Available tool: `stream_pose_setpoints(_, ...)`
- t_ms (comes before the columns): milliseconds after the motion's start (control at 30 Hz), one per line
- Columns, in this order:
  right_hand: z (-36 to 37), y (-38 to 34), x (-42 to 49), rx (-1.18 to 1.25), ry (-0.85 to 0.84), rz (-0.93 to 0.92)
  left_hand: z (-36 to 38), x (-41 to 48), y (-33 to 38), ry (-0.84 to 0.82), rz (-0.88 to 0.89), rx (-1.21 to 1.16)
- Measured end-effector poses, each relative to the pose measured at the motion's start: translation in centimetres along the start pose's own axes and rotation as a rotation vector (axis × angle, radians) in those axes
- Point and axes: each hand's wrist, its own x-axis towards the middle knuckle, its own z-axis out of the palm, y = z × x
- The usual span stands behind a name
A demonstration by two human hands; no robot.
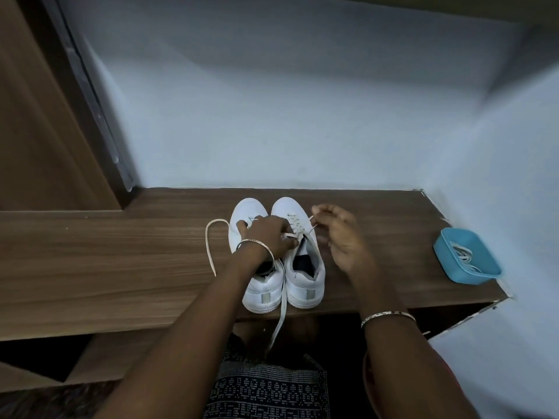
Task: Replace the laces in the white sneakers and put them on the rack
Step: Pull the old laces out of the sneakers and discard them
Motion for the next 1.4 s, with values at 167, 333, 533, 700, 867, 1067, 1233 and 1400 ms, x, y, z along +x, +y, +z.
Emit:
stream_pose_setpoints(167,-0.1,-5.8,-1.0,0.186,-0.034,-0.091,-1.2,-0.1,-0.1,0.090,-0.046,-0.098)
stream_pose_setpoints(333,-1.0,-14.4,-3.3,0.255,-0.057,-0.286,-3.1,-0.5,0.4,0.120,-0.066,-0.314)
stream_pose_setpoints(533,-2.4,-22.8,-6.3,0.285,-0.116,-0.510,-6.1,-0.8,1.2,0.143,-0.114,-0.923)
stream_pose_setpoints(700,-3.2,-26.1,-8.3,0.215,-0.085,-0.668,-10.0,-0.6,0.9,0.265,-0.156,-1.082)
stream_pose_setpoints(867,-4.7,-25.1,-8.4,-0.069,0.250,-0.743,-10.6,-1.1,-0.6,0.588,-0.218,-0.601)
stream_pose_setpoints(1067,-5.3,-18.0,-6.0,-0.510,0.527,-0.747,-6.4,-1.1,-1.1,0.673,-0.168,-0.076)
stream_pose_setpoints(1233,-3.4,-10.0,-3.8,-0.730,0.342,-0.502,-2.2,-1.1,0.3,0.498,-0.090,-0.017)
stream_pose_setpoints(1400,-1.0,-2.9,-2.4,-0.743,0.249,-0.276,0.9,-1.1,1.5,0.337,-0.049,-0.060)
